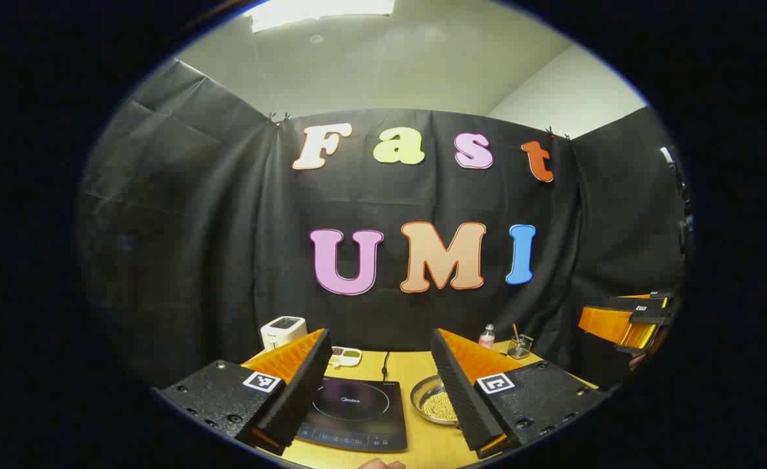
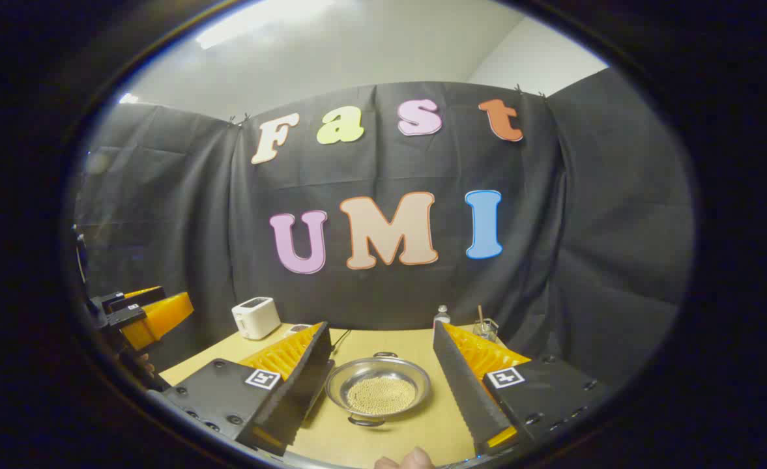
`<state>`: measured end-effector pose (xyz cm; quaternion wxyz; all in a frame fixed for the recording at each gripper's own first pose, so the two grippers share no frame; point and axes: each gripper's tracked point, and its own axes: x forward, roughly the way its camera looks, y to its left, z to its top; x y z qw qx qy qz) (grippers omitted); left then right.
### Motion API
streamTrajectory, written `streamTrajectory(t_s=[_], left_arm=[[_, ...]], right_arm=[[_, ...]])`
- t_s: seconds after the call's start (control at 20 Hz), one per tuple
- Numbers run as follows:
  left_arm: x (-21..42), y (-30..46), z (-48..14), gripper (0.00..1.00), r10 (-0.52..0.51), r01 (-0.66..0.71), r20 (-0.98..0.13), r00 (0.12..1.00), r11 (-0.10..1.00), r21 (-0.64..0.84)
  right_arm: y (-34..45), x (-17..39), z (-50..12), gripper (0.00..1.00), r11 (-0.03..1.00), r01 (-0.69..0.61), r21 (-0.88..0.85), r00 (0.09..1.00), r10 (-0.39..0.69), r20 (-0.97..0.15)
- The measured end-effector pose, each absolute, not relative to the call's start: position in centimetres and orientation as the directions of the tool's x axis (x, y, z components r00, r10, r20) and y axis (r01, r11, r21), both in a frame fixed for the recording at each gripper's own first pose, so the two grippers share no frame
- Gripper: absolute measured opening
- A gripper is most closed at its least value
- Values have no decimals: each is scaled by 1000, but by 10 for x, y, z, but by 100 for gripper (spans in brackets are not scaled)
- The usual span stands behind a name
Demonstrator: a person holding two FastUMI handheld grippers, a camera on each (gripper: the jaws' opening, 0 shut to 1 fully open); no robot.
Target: First push the handle of the pot to place it horizontally, then grasp the pot with both hands and set it on the induction cooktop.
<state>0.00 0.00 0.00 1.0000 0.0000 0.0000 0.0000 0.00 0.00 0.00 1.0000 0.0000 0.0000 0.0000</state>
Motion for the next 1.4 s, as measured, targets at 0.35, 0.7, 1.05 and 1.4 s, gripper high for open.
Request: streamTrajectory(t_s=[0.35,0.7,1.05,1.4], left_arm=[[-1,-7,-2,89,23,-23,-13,1000,1000,8],[-11,10,-7,89,44,-44,-31,999,999,6],[-20,21,-13,93,6,-6,-36,999,1000,-5],[-8,35,-30,88,60,-62,-73,996,998,-24]], right_arm=[[-4,5,-7,97,1000,-30,-4,999,30,-21],[8,7,-7,97,999,-44,-18,999,44,-19],[34,9,-26,97,998,-59,-32,995,57,-77],[38,32,-62,97,995,-89,-52,979,78,-189]])
